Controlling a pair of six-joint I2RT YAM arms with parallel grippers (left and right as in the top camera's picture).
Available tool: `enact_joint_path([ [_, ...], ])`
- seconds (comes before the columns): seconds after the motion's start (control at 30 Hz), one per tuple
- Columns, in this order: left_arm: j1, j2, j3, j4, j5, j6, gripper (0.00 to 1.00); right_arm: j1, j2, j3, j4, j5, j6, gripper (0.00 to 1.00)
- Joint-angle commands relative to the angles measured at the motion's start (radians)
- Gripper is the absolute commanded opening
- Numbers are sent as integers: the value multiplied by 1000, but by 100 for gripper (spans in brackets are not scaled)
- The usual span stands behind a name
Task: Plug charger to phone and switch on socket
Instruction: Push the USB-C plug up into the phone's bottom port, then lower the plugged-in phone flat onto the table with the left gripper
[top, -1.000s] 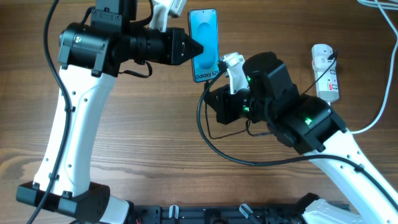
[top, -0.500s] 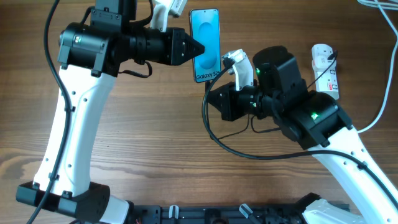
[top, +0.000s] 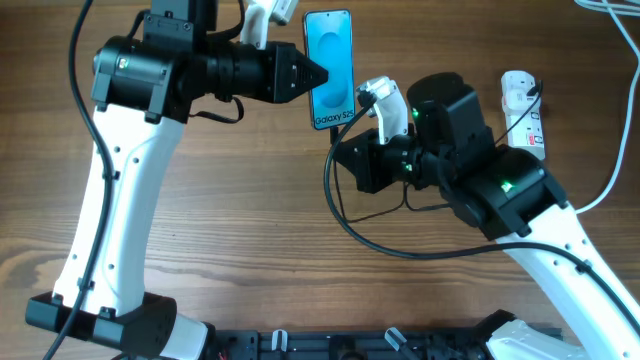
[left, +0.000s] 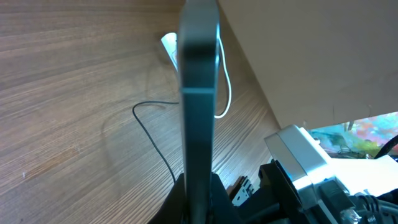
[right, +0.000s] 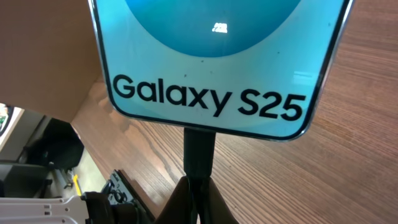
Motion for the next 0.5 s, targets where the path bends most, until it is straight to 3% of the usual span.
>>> enact_joint_path([
  [0.0, -8, -31, 14, -24, 54, 16, 4, -11, 7, 90, 44, 63, -26, 4],
  [0.3, -8, -31, 14, -35, 54, 16, 4, -11, 7, 90, 66, 63, -26, 6],
  [0.37, -8, -30, 14, -35, 31, 16, 4, -11, 6, 90, 50, 61, -26, 18],
  [0.47, -8, -30, 14, -42, -23, 16, 4, -11, 0, 90, 33, 39, -21, 24],
])
